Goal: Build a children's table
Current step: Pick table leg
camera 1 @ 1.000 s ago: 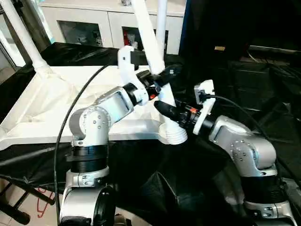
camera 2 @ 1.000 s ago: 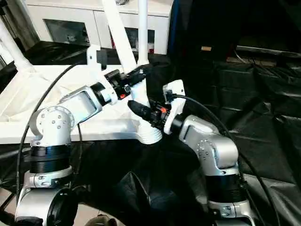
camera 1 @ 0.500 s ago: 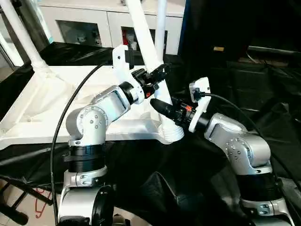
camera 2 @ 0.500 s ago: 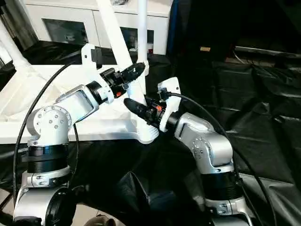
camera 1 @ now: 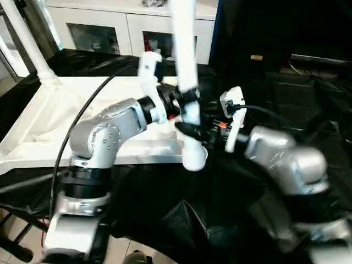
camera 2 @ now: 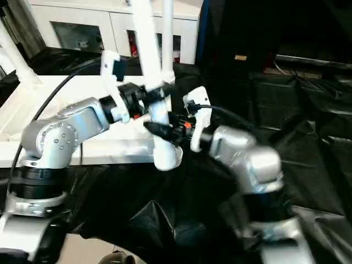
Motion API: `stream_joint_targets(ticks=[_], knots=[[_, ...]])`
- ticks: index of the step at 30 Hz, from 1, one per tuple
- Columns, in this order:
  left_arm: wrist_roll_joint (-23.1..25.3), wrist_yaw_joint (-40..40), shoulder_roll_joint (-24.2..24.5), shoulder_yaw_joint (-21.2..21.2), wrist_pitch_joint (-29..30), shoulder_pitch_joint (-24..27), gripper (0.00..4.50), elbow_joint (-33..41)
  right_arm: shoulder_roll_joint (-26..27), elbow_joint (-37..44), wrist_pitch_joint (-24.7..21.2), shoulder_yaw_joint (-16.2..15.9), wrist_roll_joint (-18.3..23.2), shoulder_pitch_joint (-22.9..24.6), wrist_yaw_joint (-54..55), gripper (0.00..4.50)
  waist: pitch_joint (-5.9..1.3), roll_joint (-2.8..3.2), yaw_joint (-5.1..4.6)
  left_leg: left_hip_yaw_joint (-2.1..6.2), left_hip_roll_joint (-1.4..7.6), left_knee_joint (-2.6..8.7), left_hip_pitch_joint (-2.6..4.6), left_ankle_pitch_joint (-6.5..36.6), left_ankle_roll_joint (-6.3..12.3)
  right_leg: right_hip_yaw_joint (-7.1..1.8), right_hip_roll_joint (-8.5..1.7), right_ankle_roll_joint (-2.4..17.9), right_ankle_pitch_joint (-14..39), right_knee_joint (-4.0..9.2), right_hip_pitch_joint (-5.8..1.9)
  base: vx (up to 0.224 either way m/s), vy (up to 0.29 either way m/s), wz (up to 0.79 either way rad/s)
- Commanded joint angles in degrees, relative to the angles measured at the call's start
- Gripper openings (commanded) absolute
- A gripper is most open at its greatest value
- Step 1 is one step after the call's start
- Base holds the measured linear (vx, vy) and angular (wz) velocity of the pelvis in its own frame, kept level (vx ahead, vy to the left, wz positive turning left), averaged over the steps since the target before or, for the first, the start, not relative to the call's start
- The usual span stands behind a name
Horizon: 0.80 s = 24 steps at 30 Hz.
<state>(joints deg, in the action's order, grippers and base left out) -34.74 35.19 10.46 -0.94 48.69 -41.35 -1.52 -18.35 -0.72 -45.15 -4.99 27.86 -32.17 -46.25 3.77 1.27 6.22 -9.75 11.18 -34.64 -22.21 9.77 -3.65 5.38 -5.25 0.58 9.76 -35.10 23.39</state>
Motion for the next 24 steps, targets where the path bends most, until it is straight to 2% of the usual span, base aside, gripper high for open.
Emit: stream_joint_targets(ticks=[1, 6, 11, 17, 19, 22, 24], knots=[[-2.0, 5.4, 1.8, 0.1, 0.9, -2.3, 1.84, -0.6, -3.4, -0.1, -5.6, 1.1, 3.0, -1.6, -3.6, 3.16, -4.82, -0.79, 0.01, 0.11, 1.37, 3.64, 0.91, 7.0, 1.08, -2.91, -2.81, 9.4, 10.2, 3.73, -3.63, 0.0, 0.0, 0.0], [-5.6, 11.8, 3.6, 0.1, 2.3, -3.6, 1.84, -1.2, -5.2, -0.6, -7.7, 1.1, 5.5, -2.9, -7.1, 3.16, -4.81, -0.98, 0.09, 0.06, 1.28, 3.52, 0.72, 6.7, 1.26, -2.85, -2.99, 10.3, 10.8, 3.64, -3.71, 0.0, 0.0, 0.0], [-5.7, 16.4, 5.2, 1.7, 1.8, -4.6, 1.84, -2.3, -8.4, 0.3, -5.7, -3.0, 3.4, -2.6, -11.6, 3.16, -4.81, -1.04, 0.13, 0.0, 1.4, 3.49, 0.85, 6.8, 0.93, -2.94, -2.91, 10.2, 11.4, 3.62, -3.6, 0.0, 0.0, 0.0], [-6.1, 18.8, 5.8, 2.0, 1.7, -5.0, 1.84, -2.9, -9.9, 0.9, -7.9, -5.2, 4.2, -2.4, -12.9, 3.16, -4.88, -1.11, 0.19, 0.02, 1.43, 3.42, 0.86, 6.5, 0.9, -2.97, -2.95, 10.6, 11.1, 3.5, -3.63, 0.0, 0.0, 0.0], [-6.4, 18.9, 5.7, 1.8, 1.9, -5.2, 1.84, -3.0, -9.8, 0.5, -7.9, -5.5, 4.0, -2.5, -12.7, 2.78, -4.92, -1.12, 0.24, 0.01, 1.44, 3.37, 0.85, 6.4, 0.99, -2.95, -2.98, 10.9, 10.9, 3.44, -3.62, 0.0, 0.0, 0.0], [-6.8, 19.0, 5.5, 1.3, 1.9, -5.4, 1.84, -3.3, -9.5, -0.3, -7.3, -5.8, 3.5, -2.6, -12.5, 2.72, -4.92, -1.17, 0.23, 0.01, 1.39, 3.34, 0.8, 6.3, 1.14, -2.92, -2.92, 10.9, 10.7, 3.41, -3.65, 0.0, 0.0, 0.0], [-6.6, 18.9, 5.4, 1.2, 1.7, -5.7, 1.84, -3.7, -9.1, -1.0, -6.7, -5.7, 3.1, -2.7, -12.0, 2.44, -4.94, -1.25, 0.23, 0.0, 1.41, 3.34, 0.81, 6.3, 1.08, -2.92, -2.95, 10.9, 10.9, 3.43, -3.64, 0.0, 0.0, 0.0]])
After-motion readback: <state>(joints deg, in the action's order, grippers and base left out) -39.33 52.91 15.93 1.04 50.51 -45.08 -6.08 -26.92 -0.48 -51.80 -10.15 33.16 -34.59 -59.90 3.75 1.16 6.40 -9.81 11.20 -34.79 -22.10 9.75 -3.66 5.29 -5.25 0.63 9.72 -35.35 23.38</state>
